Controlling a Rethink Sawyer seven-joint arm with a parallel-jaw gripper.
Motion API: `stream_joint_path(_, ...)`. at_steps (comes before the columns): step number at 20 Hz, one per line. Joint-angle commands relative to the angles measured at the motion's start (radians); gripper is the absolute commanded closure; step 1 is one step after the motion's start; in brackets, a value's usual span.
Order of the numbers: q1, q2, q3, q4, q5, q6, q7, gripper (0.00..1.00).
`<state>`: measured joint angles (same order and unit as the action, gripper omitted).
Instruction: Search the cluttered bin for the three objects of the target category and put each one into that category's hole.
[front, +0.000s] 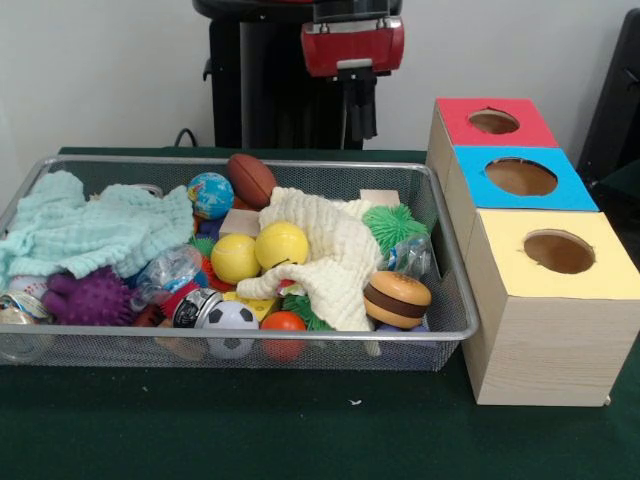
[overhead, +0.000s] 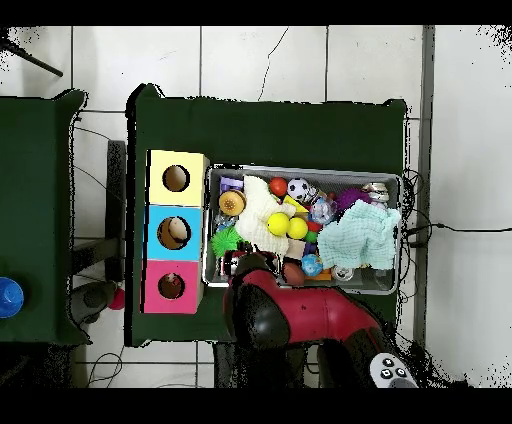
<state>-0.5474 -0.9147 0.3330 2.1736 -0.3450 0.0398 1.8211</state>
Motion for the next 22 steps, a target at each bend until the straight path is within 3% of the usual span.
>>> stream_joint_path(1,-0.042,0.079,-0.013,-0.151,-0.084,-0.001,0.003,1.0)
stream_joint_path(5,-0.077,0.1,-0.001,-0.169,-0.106,-0.002,0.008,1.0)
stream_joint_path(6,-0.084,0.1,0.007,-0.172,-0.116,0.01,0.01,0.0)
stream_joint_path(9,-0.098,0.105,0.014,-0.163,-0.095,0.018,0.029,0.0)
stream_joint_path(11,-0.091,0.1,0.01,-0.174,-0.121,0.013,0.014,0.0)
stream_joint_path(15,-0.042,0.118,-0.069,-0.198,-0.121,0.013,0.045,0.0)
stream_joint_path(20,0.055,0.214,-0.2,-0.262,-0.115,-0.055,0.092,0.0)
stream_joint_path(22,0.073,0.237,-0.218,-0.273,-0.099,-0.065,0.103,0.0)
